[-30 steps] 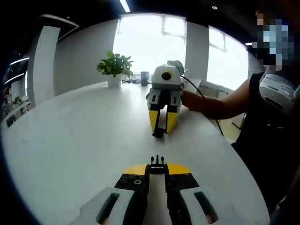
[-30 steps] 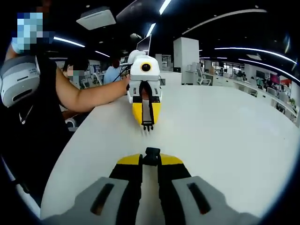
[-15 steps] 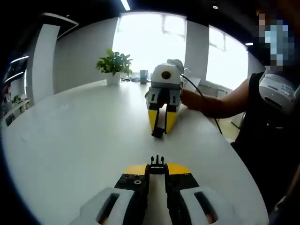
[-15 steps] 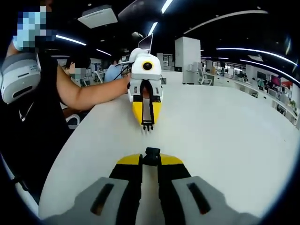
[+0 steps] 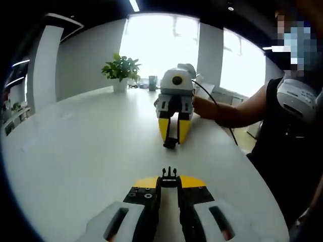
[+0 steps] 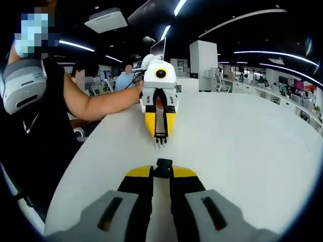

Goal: Snap the two parts of the plastic buckle together until the buckle closes and remains connected.

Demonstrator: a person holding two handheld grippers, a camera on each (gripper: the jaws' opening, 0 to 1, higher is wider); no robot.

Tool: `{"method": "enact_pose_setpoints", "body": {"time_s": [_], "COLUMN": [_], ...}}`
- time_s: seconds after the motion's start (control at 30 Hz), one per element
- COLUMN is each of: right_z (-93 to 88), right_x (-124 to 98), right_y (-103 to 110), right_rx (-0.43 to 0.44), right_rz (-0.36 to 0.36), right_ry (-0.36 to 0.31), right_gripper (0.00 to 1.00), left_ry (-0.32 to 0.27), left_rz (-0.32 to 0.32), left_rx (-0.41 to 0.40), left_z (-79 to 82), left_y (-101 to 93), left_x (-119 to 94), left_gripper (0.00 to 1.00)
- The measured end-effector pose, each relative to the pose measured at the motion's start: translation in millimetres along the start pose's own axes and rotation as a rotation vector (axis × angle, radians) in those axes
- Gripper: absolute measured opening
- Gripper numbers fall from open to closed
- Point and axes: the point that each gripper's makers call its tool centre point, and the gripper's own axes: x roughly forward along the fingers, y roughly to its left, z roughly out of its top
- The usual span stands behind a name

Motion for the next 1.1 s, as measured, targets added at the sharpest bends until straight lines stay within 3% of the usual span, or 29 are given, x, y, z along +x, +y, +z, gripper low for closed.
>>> {"method": "enact_pose_setpoints", "body": {"time_s": [1.1], "right_z": [2.6], "right_x": [0.9], "right_y": [0.5], "right_rx": [0.017], "right_rz": [0.0], "right_ry": [-0.008], "right_gripper": [0.11], "left_ry": [-0.008], "left_rz": [0.011], "left_rx": [0.025], "left_z": [0.2], "left_y": [-0.6], "left_x": [3.2], "left_gripper": [0.11]}}
